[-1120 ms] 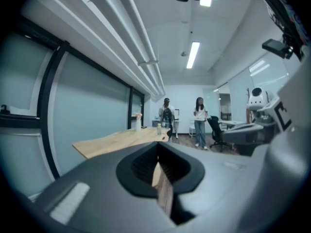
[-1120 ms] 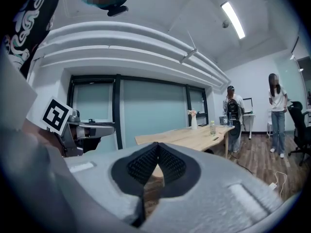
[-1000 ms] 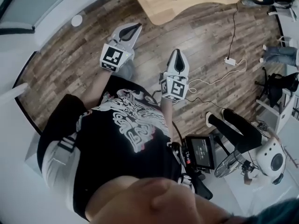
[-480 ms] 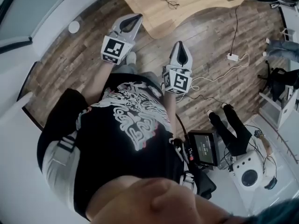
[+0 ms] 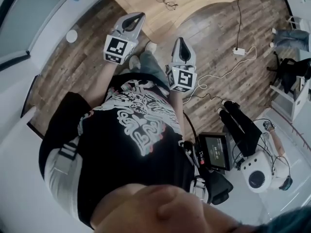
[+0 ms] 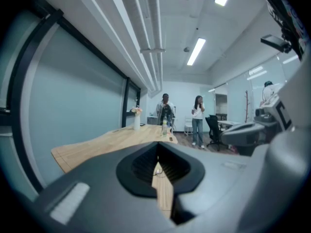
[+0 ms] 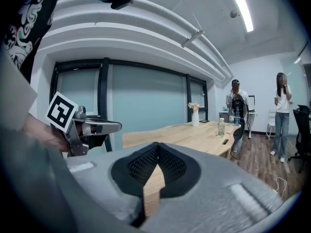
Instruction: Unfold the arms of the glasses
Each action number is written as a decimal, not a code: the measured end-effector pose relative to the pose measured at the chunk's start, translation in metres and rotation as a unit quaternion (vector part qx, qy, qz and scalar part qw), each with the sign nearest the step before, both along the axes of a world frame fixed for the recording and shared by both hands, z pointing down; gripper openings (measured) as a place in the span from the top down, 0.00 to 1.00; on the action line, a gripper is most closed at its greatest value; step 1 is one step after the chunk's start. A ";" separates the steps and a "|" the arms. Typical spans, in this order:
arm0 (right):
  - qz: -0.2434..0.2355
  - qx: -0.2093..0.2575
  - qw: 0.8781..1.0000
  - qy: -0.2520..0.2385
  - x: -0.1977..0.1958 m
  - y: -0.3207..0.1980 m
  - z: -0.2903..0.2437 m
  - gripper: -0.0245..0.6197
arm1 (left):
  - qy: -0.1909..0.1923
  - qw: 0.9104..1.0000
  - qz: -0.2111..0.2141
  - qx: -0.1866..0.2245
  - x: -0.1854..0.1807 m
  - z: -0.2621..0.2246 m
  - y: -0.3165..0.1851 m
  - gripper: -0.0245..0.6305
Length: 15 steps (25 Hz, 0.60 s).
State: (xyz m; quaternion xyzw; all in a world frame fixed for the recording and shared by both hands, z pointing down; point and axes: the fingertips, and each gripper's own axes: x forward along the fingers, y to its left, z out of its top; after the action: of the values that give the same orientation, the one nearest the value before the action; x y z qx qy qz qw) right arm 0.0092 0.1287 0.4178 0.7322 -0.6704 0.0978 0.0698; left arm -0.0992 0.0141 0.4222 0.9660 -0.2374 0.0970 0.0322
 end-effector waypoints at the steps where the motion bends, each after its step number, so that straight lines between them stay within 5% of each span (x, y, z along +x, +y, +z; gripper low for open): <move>1: -0.001 -0.002 1.000 0.001 0.001 -0.002 0.001 0.96 | 0.000 1.000 -0.001 0.001 0.003 0.000 -0.001 0.98; 15: -0.023 -0.006 1.000 -0.004 0.020 -0.048 0.012 0.96 | -0.012 0.999 -0.030 0.015 0.021 0.003 -0.039 0.98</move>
State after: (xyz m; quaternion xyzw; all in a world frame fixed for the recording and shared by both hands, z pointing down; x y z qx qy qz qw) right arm 0.0295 0.0812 0.4301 0.7155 -0.6871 0.1026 0.0736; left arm -0.0784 -0.0247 0.4256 0.9577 -0.2677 0.1040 0.0178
